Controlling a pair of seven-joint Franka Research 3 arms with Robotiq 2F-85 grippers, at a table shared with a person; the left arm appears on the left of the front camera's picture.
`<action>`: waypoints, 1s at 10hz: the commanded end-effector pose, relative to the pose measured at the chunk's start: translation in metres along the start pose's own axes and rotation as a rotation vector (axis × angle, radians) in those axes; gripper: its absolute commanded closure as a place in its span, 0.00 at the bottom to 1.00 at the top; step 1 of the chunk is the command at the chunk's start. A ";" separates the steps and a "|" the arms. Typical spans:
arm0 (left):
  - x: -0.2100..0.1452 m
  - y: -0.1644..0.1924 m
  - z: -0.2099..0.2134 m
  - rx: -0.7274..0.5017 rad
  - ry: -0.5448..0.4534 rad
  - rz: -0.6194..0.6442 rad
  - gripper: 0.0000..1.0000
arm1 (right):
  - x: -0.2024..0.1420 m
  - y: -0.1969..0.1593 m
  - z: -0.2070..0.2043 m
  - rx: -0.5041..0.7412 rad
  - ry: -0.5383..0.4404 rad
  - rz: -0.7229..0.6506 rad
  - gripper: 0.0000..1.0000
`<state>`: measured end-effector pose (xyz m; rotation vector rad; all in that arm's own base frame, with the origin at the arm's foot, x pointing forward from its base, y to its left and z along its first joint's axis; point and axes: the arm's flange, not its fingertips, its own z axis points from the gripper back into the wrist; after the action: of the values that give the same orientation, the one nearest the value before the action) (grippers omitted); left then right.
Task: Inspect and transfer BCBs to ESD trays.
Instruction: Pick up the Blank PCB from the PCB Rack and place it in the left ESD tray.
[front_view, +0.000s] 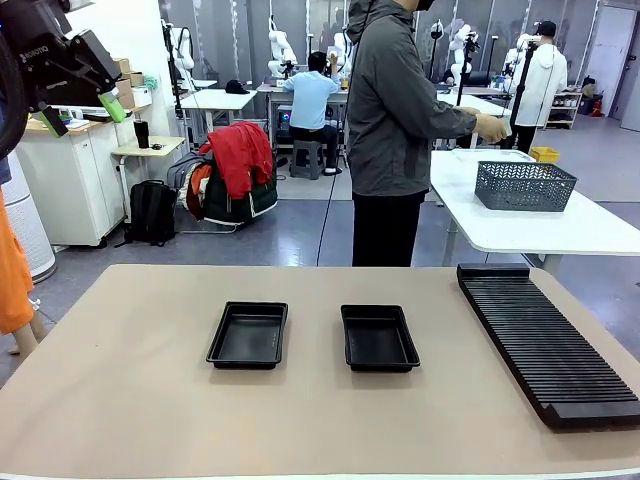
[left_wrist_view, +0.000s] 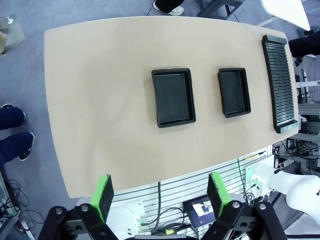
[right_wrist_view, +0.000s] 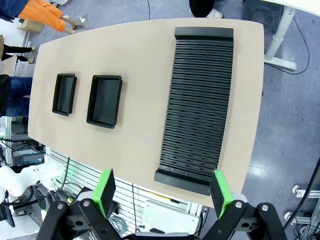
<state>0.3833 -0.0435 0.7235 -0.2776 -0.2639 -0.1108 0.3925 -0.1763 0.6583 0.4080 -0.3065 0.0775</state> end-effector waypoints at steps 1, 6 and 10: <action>0.000 0.001 0.000 0.001 -0.010 0.006 0.00 | -0.003 0.001 0.000 0.003 0.000 0.001 0.00; 0.000 0.001 0.000 0.001 -0.010 0.006 0.00 | -0.003 0.001 0.000 0.003 0.000 0.001 0.00; 0.000 0.001 0.000 0.001 -0.010 0.006 0.00 | -0.003 0.001 0.000 0.003 0.000 0.001 0.00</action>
<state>0.3833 -0.0435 0.7236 -0.2776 -0.2642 -0.1107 0.3925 -0.1763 0.6583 0.4080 -0.3065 0.0775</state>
